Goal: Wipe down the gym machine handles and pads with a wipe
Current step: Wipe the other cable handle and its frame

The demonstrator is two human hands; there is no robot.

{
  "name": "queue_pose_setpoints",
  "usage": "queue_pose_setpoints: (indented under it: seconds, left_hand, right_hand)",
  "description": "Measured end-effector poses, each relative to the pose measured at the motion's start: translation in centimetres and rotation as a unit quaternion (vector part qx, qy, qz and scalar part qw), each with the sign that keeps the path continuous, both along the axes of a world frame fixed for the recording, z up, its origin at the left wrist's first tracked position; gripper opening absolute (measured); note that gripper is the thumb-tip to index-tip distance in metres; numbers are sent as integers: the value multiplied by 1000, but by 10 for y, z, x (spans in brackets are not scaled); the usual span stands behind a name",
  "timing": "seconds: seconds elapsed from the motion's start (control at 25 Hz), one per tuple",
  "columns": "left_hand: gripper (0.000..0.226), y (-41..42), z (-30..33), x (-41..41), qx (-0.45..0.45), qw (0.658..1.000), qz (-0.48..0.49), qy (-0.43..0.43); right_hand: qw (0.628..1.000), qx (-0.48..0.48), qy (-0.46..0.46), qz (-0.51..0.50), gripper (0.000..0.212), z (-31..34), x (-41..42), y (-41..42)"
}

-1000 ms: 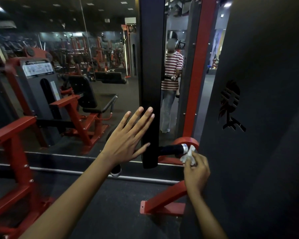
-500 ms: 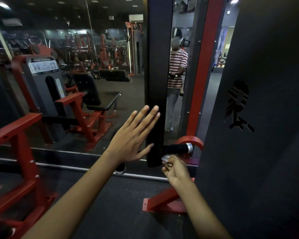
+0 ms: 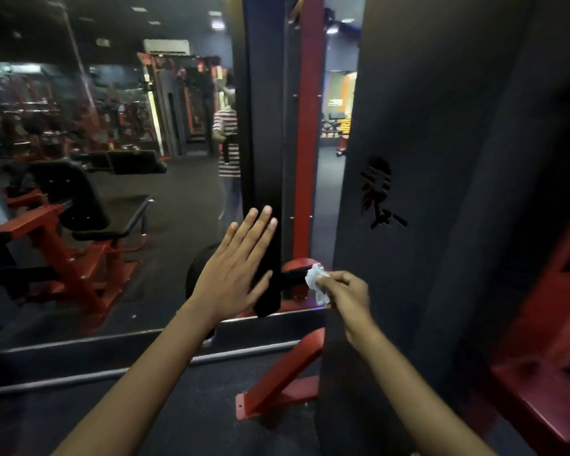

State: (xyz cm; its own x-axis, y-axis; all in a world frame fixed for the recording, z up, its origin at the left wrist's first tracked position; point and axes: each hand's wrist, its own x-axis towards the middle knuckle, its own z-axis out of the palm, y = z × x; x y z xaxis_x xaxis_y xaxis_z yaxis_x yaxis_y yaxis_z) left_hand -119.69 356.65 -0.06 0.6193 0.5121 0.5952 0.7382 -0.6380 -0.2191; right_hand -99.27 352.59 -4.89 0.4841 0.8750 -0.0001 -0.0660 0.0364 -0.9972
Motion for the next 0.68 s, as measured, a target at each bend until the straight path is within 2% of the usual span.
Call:
queue_pose_setpoints:
  seconds: [0.12,0.2,0.36,0.44,0.6,0.68]
  left_hand:
    - [74,-14,0,0,-59,992,-87,-67]
    - [72,-29,-3,-2,-103,977,-150,-111]
    - [75,-72,-19,3,-273,906,-271,-179]
    - [72,-100,-27,19,-320,873,-314,-191]
    - [54,-192,-29,83,-335,823,-440,-127]
    - [48,-252,-28,117,-346,790,-494,-104]
  right_hand:
    - [976,16,-203,-81,4,12,-5,-36]
    - [955,19,-268,-125,4,17,-12,-72]
    - [939,11,-268,-217,16,18,-30,-160]
    - [929,-19,-283,-240,18,14,-32,-207]
    - [890,-111,-312,-313,12,-7,-20,-317]
    - [859,-154,-317,-372,12,-12,-11,-381]
